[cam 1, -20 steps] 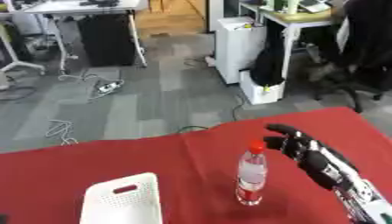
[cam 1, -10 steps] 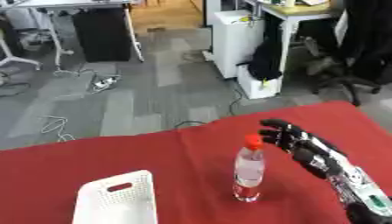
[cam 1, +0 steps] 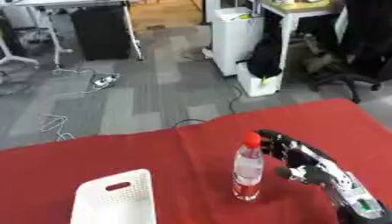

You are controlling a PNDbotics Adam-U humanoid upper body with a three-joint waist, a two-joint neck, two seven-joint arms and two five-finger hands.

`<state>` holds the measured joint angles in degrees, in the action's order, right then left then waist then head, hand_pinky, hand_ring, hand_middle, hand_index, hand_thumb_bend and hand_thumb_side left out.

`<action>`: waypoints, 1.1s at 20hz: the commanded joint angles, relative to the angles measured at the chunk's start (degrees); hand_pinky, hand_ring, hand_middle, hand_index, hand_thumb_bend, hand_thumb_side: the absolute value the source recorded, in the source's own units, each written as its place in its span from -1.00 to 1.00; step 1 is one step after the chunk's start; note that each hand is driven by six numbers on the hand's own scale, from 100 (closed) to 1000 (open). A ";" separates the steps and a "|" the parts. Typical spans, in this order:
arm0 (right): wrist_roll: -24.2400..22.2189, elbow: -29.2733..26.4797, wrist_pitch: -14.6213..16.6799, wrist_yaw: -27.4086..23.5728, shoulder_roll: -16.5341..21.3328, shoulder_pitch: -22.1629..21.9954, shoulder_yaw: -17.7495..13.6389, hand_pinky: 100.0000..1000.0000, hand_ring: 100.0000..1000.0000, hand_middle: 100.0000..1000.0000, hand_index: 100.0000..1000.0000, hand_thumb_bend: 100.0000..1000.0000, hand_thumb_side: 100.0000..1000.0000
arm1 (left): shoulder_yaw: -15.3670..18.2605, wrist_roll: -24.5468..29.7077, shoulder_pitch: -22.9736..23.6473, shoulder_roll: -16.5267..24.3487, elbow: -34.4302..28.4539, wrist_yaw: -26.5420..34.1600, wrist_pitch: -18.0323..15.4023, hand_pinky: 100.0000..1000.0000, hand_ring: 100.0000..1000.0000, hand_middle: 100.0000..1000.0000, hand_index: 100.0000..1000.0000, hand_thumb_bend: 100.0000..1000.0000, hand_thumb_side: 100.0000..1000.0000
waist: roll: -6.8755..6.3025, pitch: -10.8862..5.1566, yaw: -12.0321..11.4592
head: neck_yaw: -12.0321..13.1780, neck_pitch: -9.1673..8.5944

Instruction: Pick up objects on the table and place them in the box.

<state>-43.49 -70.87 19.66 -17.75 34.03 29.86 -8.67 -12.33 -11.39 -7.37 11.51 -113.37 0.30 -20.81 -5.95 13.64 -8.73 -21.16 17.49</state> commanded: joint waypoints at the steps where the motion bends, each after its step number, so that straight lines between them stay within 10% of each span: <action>1: -0.97 -0.61 4.16 2.45 0.13 1.11 -0.87 0.75 0.76 1.00 1.00 0.26 -0.43 | 0.04 0.31 -0.14 -0.03 -1.22 0.38 -0.01 0.85 1.00 0.99 0.62 -0.68 1.00 | 0.13 -0.86 -0.09 | -0.31 -0.09; 22: 5.61 -2.19 2.87 13.17 -3.73 3.16 1.01 0.70 0.62 0.88 1.00 0.39 -0.15 | -0.27 1.48 -0.90 -0.29 -1.22 0.83 0.03 0.85 1.00 0.98 0.62 -0.69 1.00 | 0.53 0.03 -2.11 | -0.15 -1.50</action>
<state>-37.65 -71.94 22.47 -5.38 29.73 32.01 -7.64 -12.67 -10.07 -7.71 11.05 -113.37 0.96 -20.65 -5.76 14.39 -10.74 -21.16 16.80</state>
